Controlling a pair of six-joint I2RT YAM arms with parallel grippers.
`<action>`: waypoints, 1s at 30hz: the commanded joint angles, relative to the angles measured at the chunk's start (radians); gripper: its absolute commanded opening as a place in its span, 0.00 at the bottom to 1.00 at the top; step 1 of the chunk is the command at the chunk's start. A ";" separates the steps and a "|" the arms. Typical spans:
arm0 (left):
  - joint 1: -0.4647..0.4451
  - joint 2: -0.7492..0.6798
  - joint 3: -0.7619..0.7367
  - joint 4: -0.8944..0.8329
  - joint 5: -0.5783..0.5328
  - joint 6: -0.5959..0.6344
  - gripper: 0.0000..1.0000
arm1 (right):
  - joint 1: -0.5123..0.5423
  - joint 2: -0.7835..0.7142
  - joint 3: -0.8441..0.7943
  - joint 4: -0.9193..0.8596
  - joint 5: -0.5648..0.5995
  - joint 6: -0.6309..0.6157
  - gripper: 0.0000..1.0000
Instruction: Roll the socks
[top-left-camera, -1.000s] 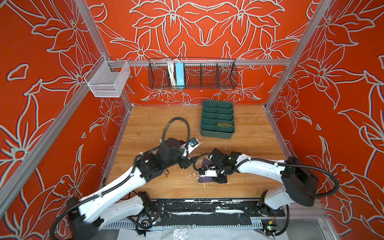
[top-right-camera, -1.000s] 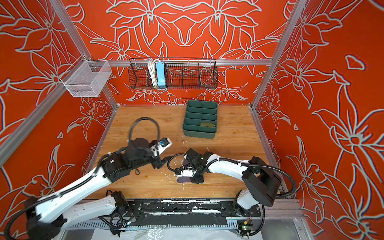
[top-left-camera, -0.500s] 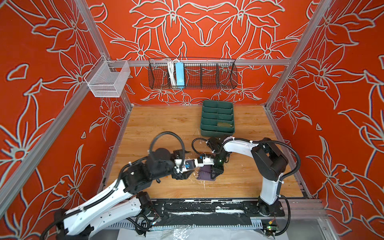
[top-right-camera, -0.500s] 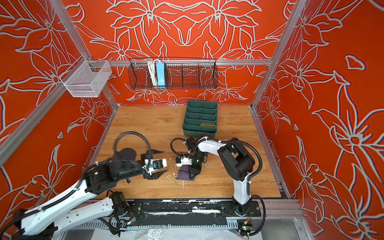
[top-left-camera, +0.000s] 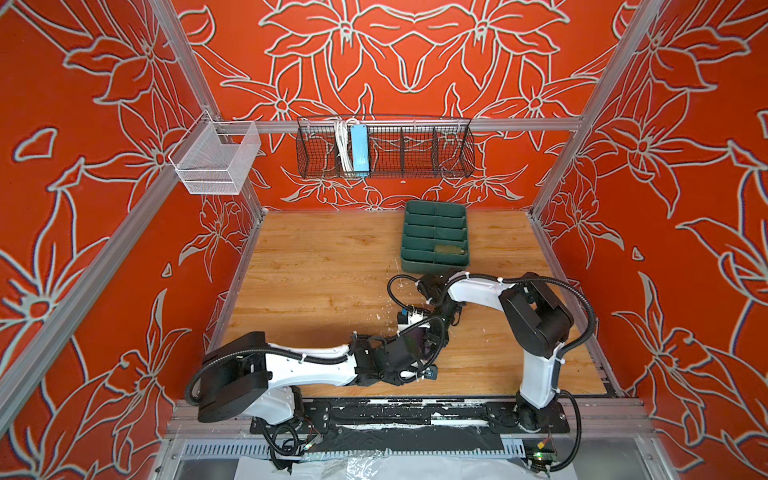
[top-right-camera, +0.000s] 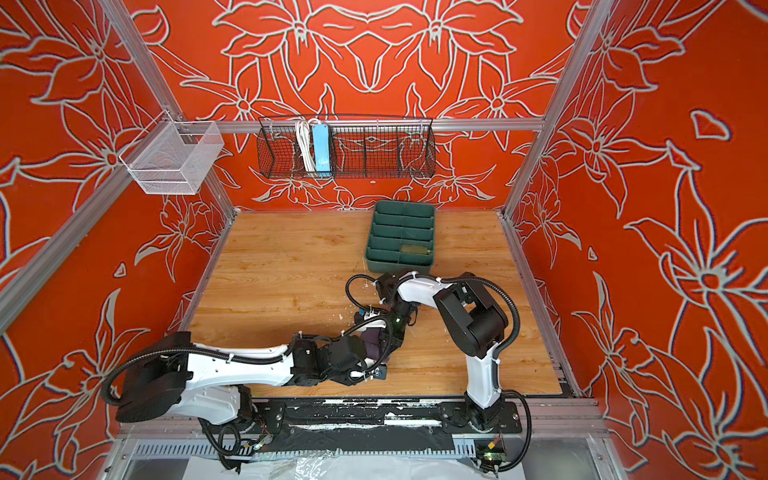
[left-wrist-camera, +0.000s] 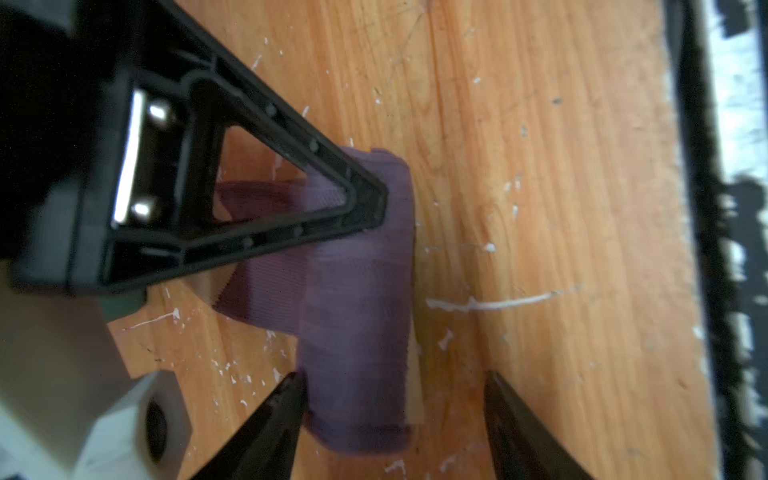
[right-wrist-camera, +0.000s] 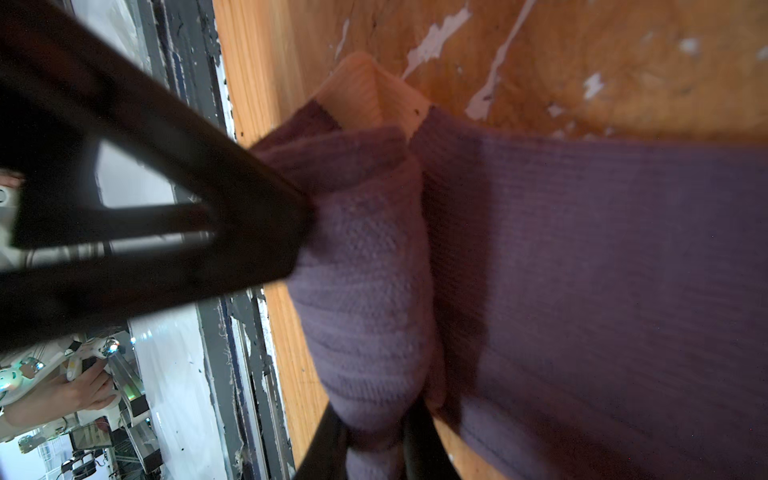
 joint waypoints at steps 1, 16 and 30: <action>-0.003 0.067 0.019 0.099 -0.073 -0.041 0.58 | -0.004 0.012 -0.038 0.014 0.057 -0.028 0.00; -0.036 0.248 0.203 -0.256 -0.013 -0.161 0.04 | -0.025 -0.263 -0.166 0.270 0.254 0.067 0.40; 0.036 0.349 0.333 -0.386 0.240 -0.262 0.05 | -0.166 -0.950 -0.430 0.810 0.843 0.315 0.60</action>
